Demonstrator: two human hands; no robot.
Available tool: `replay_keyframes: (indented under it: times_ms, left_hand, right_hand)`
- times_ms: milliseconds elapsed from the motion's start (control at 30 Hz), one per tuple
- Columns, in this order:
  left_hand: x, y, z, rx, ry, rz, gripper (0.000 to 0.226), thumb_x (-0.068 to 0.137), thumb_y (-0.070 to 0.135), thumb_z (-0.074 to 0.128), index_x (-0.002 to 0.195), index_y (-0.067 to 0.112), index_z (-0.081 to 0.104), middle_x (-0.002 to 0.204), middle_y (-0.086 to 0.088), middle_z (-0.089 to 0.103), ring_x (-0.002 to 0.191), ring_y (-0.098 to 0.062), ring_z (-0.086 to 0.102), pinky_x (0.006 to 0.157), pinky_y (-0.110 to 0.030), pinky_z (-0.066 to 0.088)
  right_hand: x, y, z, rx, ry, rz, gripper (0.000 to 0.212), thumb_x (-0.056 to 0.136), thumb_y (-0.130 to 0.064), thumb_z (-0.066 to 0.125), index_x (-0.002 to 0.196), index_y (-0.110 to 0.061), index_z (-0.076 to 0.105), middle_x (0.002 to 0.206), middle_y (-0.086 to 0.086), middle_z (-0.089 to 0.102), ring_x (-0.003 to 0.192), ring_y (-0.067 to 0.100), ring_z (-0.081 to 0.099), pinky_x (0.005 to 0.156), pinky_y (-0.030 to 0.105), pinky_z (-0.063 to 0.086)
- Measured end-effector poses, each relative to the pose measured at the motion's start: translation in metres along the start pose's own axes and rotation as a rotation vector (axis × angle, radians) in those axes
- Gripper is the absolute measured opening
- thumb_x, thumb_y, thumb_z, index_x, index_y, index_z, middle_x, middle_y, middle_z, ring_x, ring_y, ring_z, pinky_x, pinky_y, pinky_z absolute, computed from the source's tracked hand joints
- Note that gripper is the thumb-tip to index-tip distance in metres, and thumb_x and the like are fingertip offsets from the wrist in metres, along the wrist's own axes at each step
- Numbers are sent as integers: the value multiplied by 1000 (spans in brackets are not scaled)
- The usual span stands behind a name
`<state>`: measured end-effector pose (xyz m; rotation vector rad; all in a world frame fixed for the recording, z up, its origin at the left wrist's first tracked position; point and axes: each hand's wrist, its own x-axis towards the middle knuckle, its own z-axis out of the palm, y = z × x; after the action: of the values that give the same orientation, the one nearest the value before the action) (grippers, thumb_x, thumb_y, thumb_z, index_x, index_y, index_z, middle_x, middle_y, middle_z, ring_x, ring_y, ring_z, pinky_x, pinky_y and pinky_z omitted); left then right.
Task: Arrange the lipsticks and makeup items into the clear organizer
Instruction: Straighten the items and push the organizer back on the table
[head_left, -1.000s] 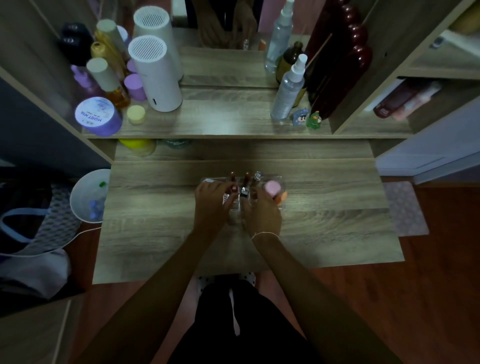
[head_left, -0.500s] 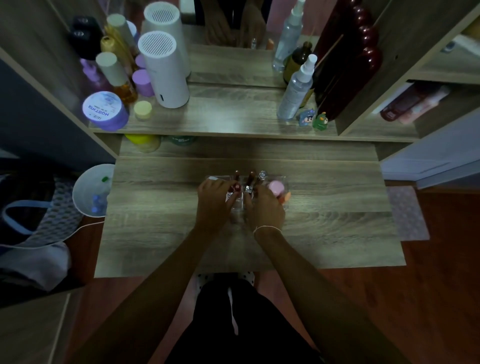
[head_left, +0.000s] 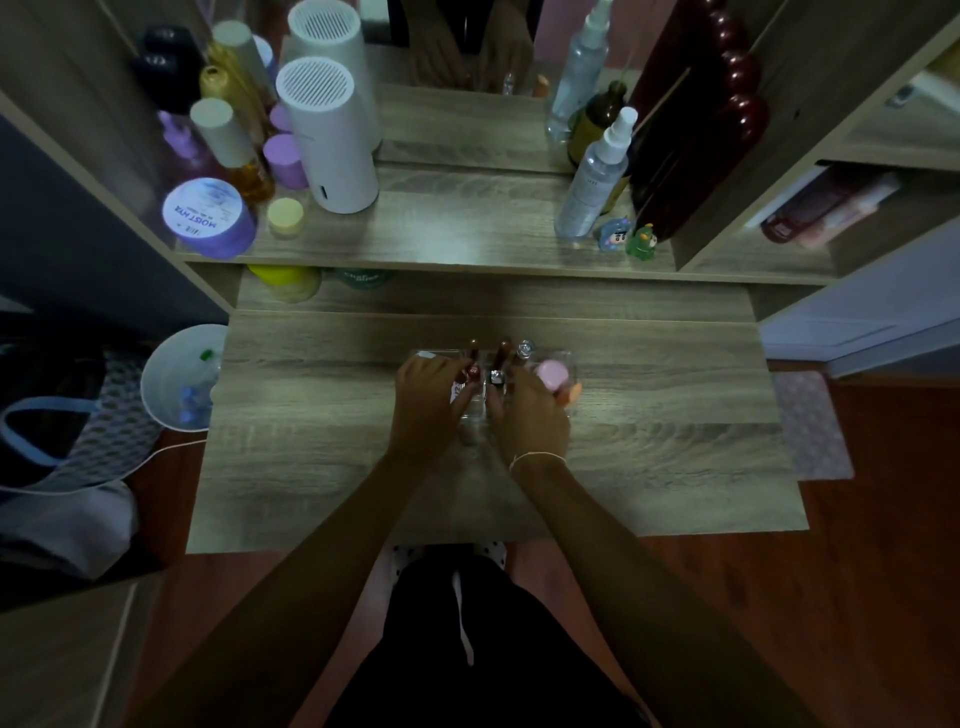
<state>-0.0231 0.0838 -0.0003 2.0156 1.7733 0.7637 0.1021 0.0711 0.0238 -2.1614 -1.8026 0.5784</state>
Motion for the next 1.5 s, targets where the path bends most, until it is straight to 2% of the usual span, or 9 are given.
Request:
replay_keyframes:
  times_ms: [300,433,500,600,667,900,1100,1267,1500]
  left_hand:
    - [-11,4,-8,-56,-11,-31,33,79,19,75,107,4,64,89,-16,70,87,-30,63,85,-48,45]
    - [-13,7,-19,54,108,92,36,60,-3,85,90,-4,65,79,-21,68,70,-32,66,69,-41,53]
    - [-13,7,-21,73,181,156,43,59,-7,83,98,-4,64,87,-23,69,77,-33,66,75,-37,50]
    - [-12,5,-22,70,77,193,57,77,8,65,131,1,47,132,-24,53,121,-35,49,103,-46,30]
    - [-11,6,-23,136,-38,204,61,82,22,49,139,4,37,147,-19,37,136,-33,30,110,-52,20]
    - [-13,2,-22,119,-130,110,65,87,33,35,144,4,25,153,-17,22,141,-29,13,113,-58,14]
    - [-54,-31,-24,59,-137,-166,69,93,43,28,146,4,8,155,-18,4,143,-30,4,115,-53,10]
    - [-78,-47,-16,162,-325,-189,74,90,46,18,143,-6,16,152,-28,15,142,-36,10,115,-56,13]
    - [-73,-46,-10,189,-388,-139,72,87,41,23,145,-2,17,153,-26,18,142,-36,12,115,-55,13]
  right_hand:
    - [-15,12,-25,118,168,-20,11,92,-28,52,97,-21,57,93,10,67,69,27,66,62,26,45]
    - [-9,18,-43,142,284,-225,19,90,-13,54,106,-12,64,101,10,67,89,25,60,74,33,52]
    - [-1,19,-46,90,307,-332,29,88,-9,55,116,-10,63,113,12,66,104,27,56,89,35,48]
    - [10,19,-41,-58,218,-394,39,91,-17,53,130,-13,55,140,13,50,134,33,40,110,45,34]
    - [11,20,-35,-159,149,-403,44,92,-22,52,136,-18,48,152,12,36,143,35,23,113,50,25]
    - [9,28,-28,-87,124,-361,47,96,-29,45,142,-21,37,156,11,27,145,28,10,116,49,15]
    - [-22,72,-22,198,196,-38,60,96,-44,33,147,-14,26,156,10,27,144,18,16,119,40,17]
    - [-42,112,2,19,-8,-44,62,98,-29,43,148,-4,16,157,18,20,147,28,12,121,42,15]
    - [-34,109,11,-13,-68,-87,61,97,-28,40,149,-7,16,158,15,20,147,26,14,120,44,18]
